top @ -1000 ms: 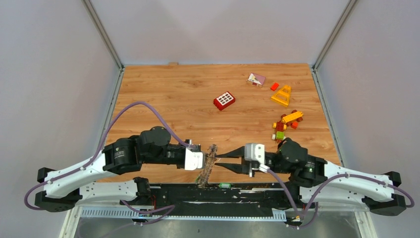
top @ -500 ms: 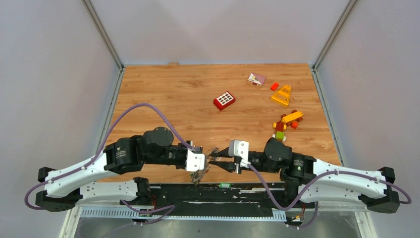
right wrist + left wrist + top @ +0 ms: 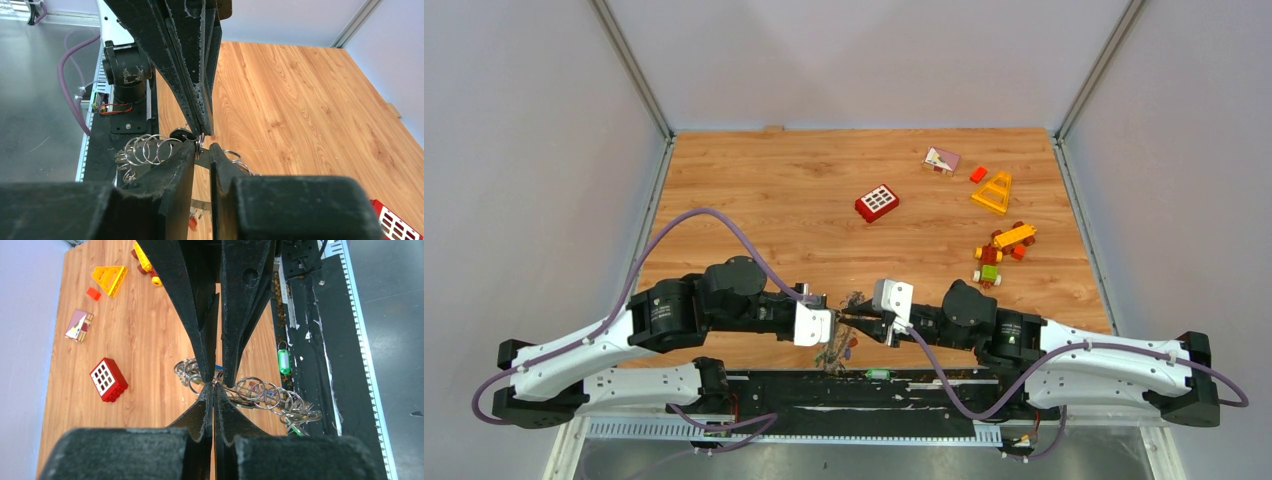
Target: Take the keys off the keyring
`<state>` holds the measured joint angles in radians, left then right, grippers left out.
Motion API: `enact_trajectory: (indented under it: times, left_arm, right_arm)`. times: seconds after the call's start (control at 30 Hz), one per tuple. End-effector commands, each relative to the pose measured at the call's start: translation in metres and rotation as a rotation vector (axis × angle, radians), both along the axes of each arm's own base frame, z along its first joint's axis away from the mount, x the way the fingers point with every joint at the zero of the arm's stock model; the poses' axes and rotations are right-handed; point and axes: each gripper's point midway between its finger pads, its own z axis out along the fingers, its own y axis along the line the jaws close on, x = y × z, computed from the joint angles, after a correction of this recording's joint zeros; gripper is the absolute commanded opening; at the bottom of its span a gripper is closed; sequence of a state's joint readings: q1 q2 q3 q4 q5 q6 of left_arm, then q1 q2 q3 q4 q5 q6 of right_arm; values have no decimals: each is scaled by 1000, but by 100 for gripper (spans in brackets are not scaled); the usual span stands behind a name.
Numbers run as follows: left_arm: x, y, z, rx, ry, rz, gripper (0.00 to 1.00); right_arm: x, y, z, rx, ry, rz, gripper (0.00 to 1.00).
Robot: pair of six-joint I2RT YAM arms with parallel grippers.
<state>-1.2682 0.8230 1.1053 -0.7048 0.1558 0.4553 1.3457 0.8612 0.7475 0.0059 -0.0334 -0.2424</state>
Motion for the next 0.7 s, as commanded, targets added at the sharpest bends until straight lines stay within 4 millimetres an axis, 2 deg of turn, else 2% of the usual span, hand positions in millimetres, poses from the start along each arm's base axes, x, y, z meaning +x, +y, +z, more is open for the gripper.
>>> enact_trajectory:
  times: [0.0,0.13,0.4,0.67]
  left_arm:
    - [-1,-8,34,-123,-31,-18,0]
    - [-3,-9,34,-124,-25,-24,0]
    - [-4,-10,34,-122,-22,-33,0]
    - [-4,-12,34,-125,-24,-41,0]
  right_arm:
    - [3,-1,16,69,1,-26,16]
    - [3,-2,17,77,-2,-23,15]
    - [3,0,18,81,-4,-24,18]
    - [4,0,18,79,-6,-30,7]
